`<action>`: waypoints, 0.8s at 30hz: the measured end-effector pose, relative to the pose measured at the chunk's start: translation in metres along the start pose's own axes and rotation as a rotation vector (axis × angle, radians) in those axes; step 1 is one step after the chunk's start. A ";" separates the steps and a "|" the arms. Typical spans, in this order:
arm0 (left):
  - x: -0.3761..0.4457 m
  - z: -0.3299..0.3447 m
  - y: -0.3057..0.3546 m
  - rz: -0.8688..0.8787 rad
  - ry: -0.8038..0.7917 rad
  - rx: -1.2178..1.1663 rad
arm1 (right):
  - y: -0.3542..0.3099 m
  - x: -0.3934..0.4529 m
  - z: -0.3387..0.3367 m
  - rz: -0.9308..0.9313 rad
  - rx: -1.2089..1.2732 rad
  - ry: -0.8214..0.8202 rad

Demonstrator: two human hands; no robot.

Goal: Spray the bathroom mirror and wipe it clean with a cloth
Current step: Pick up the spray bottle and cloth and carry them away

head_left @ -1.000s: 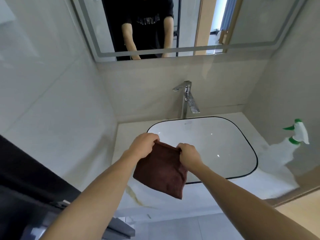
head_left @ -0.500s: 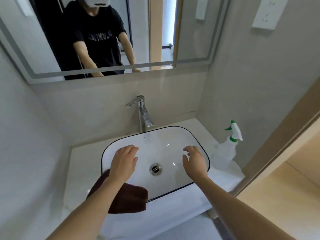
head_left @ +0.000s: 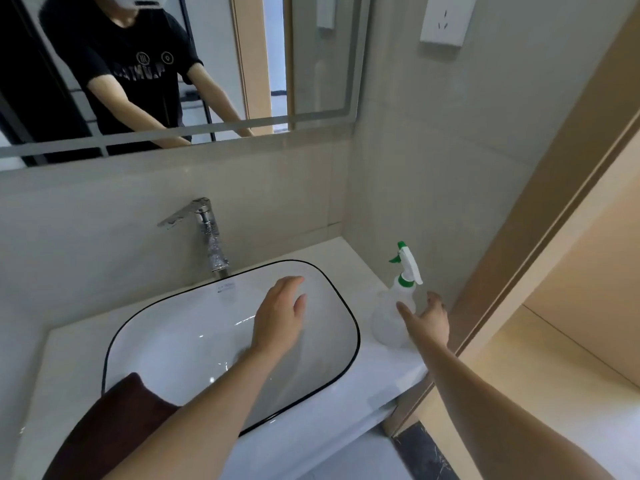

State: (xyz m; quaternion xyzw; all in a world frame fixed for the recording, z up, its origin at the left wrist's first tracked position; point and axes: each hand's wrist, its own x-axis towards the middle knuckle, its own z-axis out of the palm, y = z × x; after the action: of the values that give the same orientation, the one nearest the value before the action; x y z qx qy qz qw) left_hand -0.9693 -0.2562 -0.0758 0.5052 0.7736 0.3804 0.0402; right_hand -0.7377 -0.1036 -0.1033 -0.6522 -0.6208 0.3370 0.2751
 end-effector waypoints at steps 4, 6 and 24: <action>0.028 0.024 0.014 -0.029 -0.032 -0.018 | 0.003 0.019 0.013 -0.078 0.049 -0.067; 0.039 0.037 0.019 -0.050 -0.047 -0.032 | 0.004 0.025 0.019 -0.093 0.056 -0.100; 0.051 0.066 0.064 -0.138 -0.180 -0.143 | -0.039 0.027 -0.003 -0.202 0.292 -0.066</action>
State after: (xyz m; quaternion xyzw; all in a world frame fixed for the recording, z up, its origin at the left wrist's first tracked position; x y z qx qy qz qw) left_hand -0.9167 -0.1661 -0.0663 0.4786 0.7708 0.3840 0.1715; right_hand -0.7595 -0.0740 -0.0739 -0.5283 -0.6361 0.4155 0.3790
